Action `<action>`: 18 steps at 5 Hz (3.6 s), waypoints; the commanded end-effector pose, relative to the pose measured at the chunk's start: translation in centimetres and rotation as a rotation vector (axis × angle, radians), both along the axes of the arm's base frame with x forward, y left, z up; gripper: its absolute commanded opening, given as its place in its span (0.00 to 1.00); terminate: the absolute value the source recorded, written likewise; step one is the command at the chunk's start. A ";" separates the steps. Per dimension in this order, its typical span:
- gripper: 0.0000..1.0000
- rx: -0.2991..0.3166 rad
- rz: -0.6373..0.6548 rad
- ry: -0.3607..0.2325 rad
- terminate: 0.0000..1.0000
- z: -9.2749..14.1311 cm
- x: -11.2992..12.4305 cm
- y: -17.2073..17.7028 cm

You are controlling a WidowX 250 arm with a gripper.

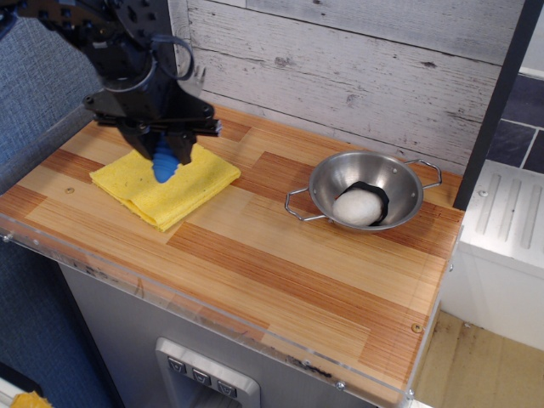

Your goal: Move blue fork directly below silver bowl.

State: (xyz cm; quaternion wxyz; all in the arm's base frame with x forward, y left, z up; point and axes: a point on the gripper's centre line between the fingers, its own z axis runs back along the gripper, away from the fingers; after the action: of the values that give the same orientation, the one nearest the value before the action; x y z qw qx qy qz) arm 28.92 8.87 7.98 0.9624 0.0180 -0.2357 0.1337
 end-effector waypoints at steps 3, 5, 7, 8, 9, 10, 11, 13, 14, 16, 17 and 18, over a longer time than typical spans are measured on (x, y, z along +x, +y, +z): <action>0.00 -0.156 0.389 -0.221 0.00 3.0 1.3 -15.1; 0.00 -0.295 0.685 -0.216 0.00 2.1 2.4 -21.8; 0.00 -0.347 0.895 -0.225 0.00 1.2 1.4 -22.2; 0.00 -0.355 0.986 -0.249 0.00 1.5 0.1 -21.2; 0.00 -0.359 1.035 -0.258 0.00 1.1 -1.0 -20.6; 0.00 -0.367 1.024 -0.219 0.00 -0.9 -0.9 -20.3; 0.00 -0.358 1.022 -0.182 0.00 -2.9 -1.1 -20.0; 0.00 -0.382 0.994 -0.120 0.00 -6.1 -0.7 -20.3; 1.00 -0.433 1.003 -0.054 0.00 -6.3 -0.7 -20.5; 1.00 -0.406 0.999 -0.090 0.00 -4.9 0.0 -20.0; 1.00 -0.403 0.992 -0.099 0.00 -3.5 0.2 -19.9; 1.00 -0.402 0.987 -0.124 0.00 -1.5 0.4 -20.0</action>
State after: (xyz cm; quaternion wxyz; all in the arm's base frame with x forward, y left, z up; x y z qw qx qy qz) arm 28.06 -10.94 4.43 0.7558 -0.0413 -0.2157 0.6169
